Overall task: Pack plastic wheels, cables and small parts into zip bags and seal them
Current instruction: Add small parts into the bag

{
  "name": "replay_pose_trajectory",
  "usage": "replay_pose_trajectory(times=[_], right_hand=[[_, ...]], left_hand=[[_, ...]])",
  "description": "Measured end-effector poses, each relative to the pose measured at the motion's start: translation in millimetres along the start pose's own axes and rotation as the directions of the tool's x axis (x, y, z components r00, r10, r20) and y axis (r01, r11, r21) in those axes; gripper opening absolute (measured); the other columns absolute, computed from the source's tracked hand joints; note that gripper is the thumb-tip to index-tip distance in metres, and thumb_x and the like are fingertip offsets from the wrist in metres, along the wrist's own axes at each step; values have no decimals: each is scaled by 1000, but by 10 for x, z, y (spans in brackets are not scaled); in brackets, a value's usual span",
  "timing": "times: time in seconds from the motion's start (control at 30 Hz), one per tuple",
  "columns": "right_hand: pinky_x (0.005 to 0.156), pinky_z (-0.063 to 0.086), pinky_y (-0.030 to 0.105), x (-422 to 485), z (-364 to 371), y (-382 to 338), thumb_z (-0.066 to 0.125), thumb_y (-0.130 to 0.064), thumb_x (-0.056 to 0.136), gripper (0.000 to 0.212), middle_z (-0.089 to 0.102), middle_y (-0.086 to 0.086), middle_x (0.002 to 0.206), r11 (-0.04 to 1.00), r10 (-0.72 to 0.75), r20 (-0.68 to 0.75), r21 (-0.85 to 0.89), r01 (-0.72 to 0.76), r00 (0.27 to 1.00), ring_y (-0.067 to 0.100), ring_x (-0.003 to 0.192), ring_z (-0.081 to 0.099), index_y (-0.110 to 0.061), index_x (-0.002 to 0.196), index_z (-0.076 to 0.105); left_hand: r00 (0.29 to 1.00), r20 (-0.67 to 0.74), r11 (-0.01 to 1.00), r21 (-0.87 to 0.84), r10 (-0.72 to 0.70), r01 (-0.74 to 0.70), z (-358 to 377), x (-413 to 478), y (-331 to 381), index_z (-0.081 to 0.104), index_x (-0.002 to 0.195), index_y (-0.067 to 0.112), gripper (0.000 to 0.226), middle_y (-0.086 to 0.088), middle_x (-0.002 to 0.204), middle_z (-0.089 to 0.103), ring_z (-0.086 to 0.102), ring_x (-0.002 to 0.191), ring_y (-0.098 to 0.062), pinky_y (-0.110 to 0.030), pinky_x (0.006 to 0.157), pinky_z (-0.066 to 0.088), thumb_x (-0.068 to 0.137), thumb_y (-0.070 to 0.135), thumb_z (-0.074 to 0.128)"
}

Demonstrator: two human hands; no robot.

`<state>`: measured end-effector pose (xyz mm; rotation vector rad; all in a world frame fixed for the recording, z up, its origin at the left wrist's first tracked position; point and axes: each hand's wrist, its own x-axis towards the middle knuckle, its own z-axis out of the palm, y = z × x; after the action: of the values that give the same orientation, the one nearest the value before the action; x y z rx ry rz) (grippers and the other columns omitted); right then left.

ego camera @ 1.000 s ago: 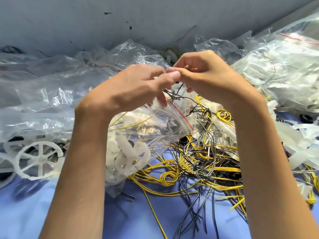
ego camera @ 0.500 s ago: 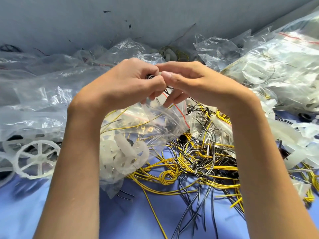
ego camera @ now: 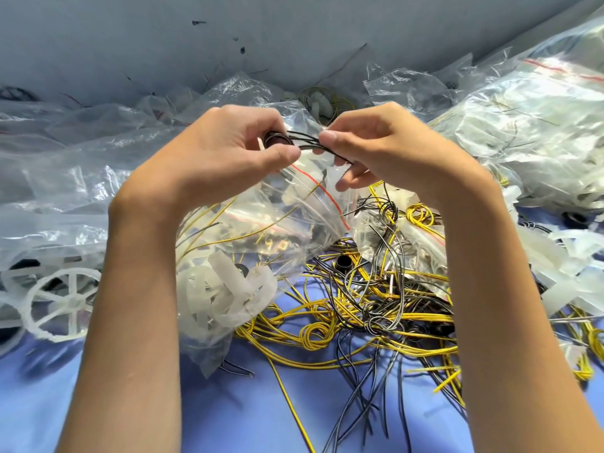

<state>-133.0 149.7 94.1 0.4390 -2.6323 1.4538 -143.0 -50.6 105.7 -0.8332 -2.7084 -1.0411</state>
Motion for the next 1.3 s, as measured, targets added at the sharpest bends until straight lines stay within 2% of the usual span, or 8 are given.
replay_pose_trajectory(times=[0.3,0.5,0.63,0.73,0.87,1.0,1.2,1.3], right_hand=[[47,38,9,38,-32,30,71,-26,82,6,55,-17,45,985,-98,-293,-166,50,951,-4,41,48,-26,86,76],[70,53,36,1,72,-60,66,-34,85,9,70,7,78,945,-68,68,-315,86,995,20,72,66,-34,84,75],[45,34,10,-5,212,-144,64,-25,82,34,57,-7,55,932,-154,152,-307,195,976,0,45,47,-32,49,59],[43,24,15,-8,224,-132,61,-22,78,23,46,-4,53,956,-167,199,-208,208,966,3,47,33,-6,61,65],[46,27,8,-46,176,-102,53,-3,78,34,47,-16,50,979,-157,317,-73,189,936,-4,46,39,-28,63,69],[71,59,27,-91,228,-109,54,6,88,33,74,-3,80,982,-33,588,-133,137,808,7,71,71,-22,92,70],[75,57,28,-18,303,-176,51,3,86,33,75,3,89,947,-161,371,-202,249,914,9,82,70,-21,86,74],[84,53,39,-4,377,-174,51,6,86,23,72,14,94,956,-116,426,-196,217,897,24,89,67,1,97,71]], left_hand=[[999,34,996,-91,27,-24,-12,-16,19,47,118,48,45,2,77,68,61,73,-20,-32,73,47,76,40,61],[996,60,996,-69,63,-59,-37,-52,95,62,105,33,22,-2,77,67,54,67,-21,-17,58,40,85,24,67],[990,98,993,-61,103,-98,-13,-60,223,63,99,30,25,-2,72,66,54,60,-14,-18,55,40,75,27,57],[990,72,992,-48,121,-118,-3,-65,260,64,98,28,27,3,66,64,51,56,-8,-18,53,38,73,27,53],[992,37,992,-43,118,-116,15,-43,244,64,97,24,24,1,63,59,46,53,-7,-18,52,35,76,29,53],[994,46,995,14,99,-100,72,-2,208,65,97,20,21,-8,68,58,47,59,-16,-28,59,38,84,7,54],[995,-28,995,9,97,-97,74,5,217,66,93,21,28,-7,70,62,48,57,-10,-24,56,39,74,19,46],[993,-60,994,-15,104,-105,59,-17,219,66,91,22,24,-7,70,62,52,58,-15,-24,56,40,77,15,48]])
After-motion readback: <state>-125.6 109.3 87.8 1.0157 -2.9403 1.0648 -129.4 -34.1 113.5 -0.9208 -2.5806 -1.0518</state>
